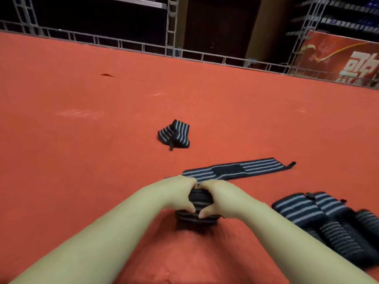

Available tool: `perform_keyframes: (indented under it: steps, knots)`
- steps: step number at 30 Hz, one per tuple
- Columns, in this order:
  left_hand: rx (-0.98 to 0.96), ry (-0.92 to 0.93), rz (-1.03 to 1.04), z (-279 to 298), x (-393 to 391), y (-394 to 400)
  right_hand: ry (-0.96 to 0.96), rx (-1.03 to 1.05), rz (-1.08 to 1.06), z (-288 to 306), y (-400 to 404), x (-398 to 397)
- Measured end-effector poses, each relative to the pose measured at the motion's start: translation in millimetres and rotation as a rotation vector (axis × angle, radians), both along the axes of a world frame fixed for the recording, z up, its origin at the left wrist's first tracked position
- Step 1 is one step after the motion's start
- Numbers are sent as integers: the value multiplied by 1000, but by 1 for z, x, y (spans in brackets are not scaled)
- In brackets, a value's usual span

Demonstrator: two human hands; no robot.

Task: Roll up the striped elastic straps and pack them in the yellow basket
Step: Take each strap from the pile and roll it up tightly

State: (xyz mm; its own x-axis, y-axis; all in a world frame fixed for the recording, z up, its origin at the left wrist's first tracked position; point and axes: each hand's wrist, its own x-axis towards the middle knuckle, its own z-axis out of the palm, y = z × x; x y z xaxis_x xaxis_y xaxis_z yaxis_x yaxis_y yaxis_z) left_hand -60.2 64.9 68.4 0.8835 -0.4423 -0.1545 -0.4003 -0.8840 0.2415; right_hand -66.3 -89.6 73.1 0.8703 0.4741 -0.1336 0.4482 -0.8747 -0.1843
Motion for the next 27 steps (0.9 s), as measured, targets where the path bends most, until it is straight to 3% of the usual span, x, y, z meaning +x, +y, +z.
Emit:
perform_keyframes:
  steps: [4,12,17,23,27]
  knots:
    - [-32,1,18,-37,-4,-5,0,-20,-4,-30,-5,-3]
    - [-73,-15,-31,-40,-1,-2,-77,18,36,-43,-9,1]
    - [-117,69,-43,-28,12,-3,75,178,-49,-36,-18,11]
    - [-394,105,84,-18,37,-24,186,438,-217,-24,-57,33]
    - [-533,109,131,-13,55,-54,176,502,-278,-7,-90,52]
